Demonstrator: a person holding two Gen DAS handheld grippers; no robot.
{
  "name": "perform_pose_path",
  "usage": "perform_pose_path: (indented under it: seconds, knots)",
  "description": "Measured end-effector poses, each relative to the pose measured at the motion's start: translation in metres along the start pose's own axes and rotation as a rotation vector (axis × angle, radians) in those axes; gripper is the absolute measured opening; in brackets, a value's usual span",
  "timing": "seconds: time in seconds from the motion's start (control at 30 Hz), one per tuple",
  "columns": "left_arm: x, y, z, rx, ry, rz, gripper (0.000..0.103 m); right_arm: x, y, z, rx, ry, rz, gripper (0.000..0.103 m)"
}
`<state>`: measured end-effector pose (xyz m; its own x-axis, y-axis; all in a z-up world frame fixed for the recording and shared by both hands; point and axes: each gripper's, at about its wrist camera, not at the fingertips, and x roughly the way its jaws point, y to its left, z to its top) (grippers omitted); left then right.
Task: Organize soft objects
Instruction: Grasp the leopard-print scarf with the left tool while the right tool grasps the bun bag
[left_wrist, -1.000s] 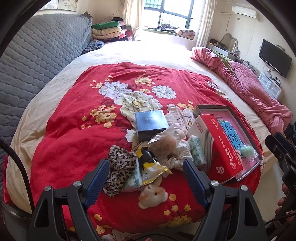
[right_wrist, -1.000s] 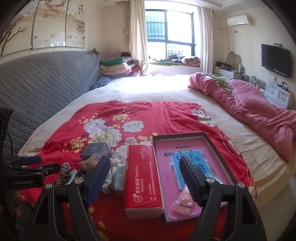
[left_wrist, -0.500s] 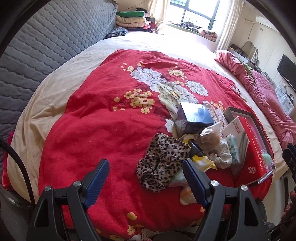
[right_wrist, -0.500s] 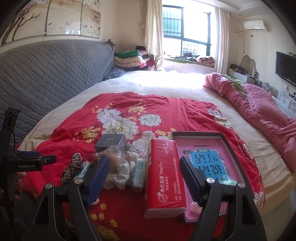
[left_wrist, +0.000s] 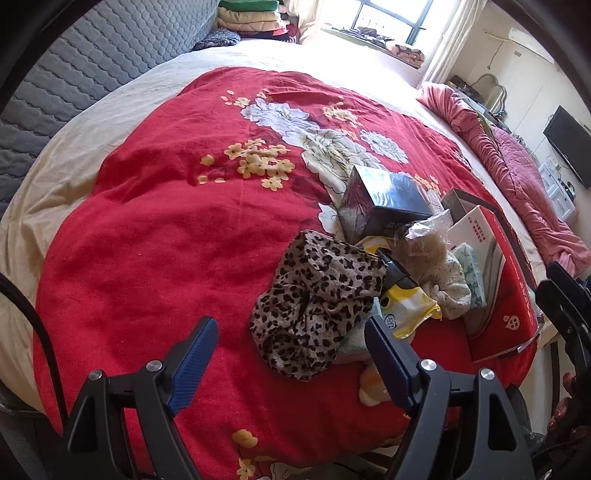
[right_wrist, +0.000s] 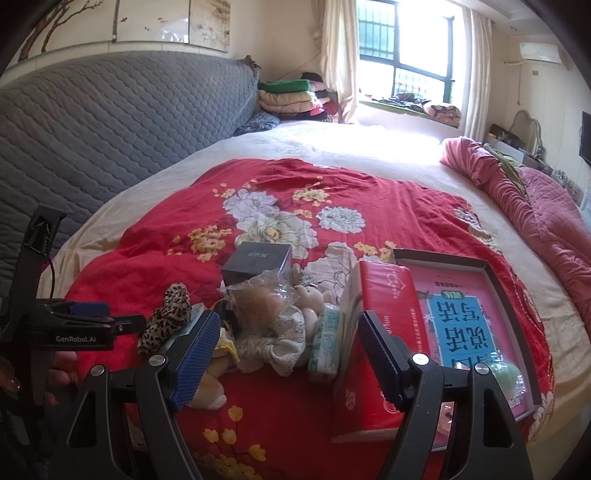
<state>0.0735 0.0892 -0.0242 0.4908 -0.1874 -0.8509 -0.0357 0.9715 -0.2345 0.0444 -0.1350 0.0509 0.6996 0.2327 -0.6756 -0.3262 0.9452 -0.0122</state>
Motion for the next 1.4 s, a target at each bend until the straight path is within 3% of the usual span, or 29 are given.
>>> perform_pose_path:
  seconds: [0.27, 0.43, 0.67, 0.87, 0.93, 1.13, 1.2, 1.4]
  knots:
    - [0.035, 0.004, 0.007, -0.019, 0.057, -0.045, 0.081, 0.044, 0.012, 0.004, -0.039, 0.064, 0.011, 0.078]
    - [0.047, 0.021, 0.009, -0.069, 0.057, -0.121, 0.081, 0.072, 0.018, 0.006, -0.062, 0.1, 0.012, 0.078]
    - [0.058, 0.027, 0.011, -0.068, 0.051, -0.116, 0.081, 0.113, 0.018, 0.005, -0.079, 0.15, -0.023, 0.078]
    - [0.062, 0.032, 0.013, -0.089, 0.045, -0.124, 0.081, 0.126, 0.018, 0.007, -0.079, 0.139, -0.024, 0.078]
    - [0.063, 0.033, 0.014, -0.095, 0.038, -0.123, 0.078, 0.127, 0.02, 0.007, -0.083, 0.133, -0.025, 0.078]
    - [0.065, 0.036, 0.016, -0.107, 0.035, -0.169, 0.049, 0.131, 0.023, 0.005, -0.081, 0.125, -0.006, 0.078]
    - [0.066, 0.037, 0.016, -0.113, 0.034, -0.185, 0.042, 0.131, 0.021, 0.005, -0.064, 0.119, 0.002, 0.069]
    - [0.059, 0.036, 0.015, -0.1, 0.003, -0.184, 0.027, 0.126, 0.017, 0.005, -0.032, 0.095, 0.031, 0.064]
